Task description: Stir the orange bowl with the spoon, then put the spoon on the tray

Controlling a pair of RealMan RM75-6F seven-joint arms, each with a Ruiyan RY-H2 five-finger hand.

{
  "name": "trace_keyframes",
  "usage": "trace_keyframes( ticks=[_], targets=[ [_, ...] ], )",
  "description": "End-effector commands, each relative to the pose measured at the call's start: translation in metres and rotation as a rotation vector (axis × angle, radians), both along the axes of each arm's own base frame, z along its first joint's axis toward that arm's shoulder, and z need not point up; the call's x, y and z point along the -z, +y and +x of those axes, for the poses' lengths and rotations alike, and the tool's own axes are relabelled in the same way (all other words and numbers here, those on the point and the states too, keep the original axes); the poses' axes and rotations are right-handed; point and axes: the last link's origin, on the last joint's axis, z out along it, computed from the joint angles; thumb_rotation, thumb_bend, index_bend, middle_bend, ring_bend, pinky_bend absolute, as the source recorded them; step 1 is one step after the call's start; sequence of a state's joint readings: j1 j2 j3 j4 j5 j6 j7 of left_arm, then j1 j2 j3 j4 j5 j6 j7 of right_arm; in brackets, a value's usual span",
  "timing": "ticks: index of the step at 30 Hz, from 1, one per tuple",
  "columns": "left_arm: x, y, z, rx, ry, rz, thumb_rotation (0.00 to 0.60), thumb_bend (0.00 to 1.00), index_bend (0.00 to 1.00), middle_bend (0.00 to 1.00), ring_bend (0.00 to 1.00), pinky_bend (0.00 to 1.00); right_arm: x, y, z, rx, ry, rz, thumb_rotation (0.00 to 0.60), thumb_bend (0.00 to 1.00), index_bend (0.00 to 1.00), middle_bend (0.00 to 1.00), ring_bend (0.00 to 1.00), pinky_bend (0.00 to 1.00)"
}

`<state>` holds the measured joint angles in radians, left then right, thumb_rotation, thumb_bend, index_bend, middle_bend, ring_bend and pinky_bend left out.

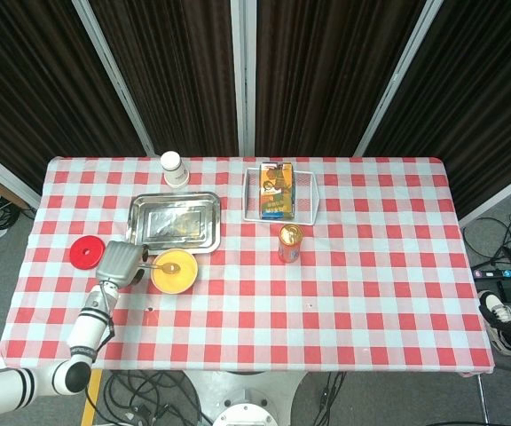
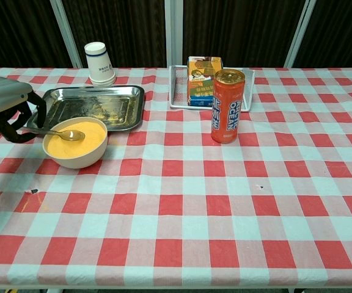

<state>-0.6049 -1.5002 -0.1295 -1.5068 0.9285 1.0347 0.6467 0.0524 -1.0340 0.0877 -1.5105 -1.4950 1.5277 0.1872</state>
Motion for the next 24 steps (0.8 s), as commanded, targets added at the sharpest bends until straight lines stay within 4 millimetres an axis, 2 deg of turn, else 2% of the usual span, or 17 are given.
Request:
trace_keyframes(
  ticks=[1,18,24],
  targets=[
    [0.0014,0.0007,-0.0003,-0.002,-0.004,-0.001,0.600,0.36,0.55,0.84,0.81,0.90,-0.0003,0.0001,-0.0006,0.002,0.000,-0.001,0.600,0.10,0.00,0.02,0.00,0.00],
    [0.0017,0.0016,0.0051,-0.002,-0.017,-0.020,0.600,0.38,0.57,0.84,0.81,0.90,0.0001,0.0000,-0.0041,0.015,-0.007,0.000,0.600,0.10,0.00,0.02,0.00,0.00],
    [0.0025,0.0022,0.0050,-0.001,-0.014,-0.023,0.600,0.38,0.60,0.85,0.81,0.90,0.0005,-0.0003,-0.0044,0.016,-0.008,0.001,0.600,0.10,0.00,0.02,0.00,0.00]
  ],
)
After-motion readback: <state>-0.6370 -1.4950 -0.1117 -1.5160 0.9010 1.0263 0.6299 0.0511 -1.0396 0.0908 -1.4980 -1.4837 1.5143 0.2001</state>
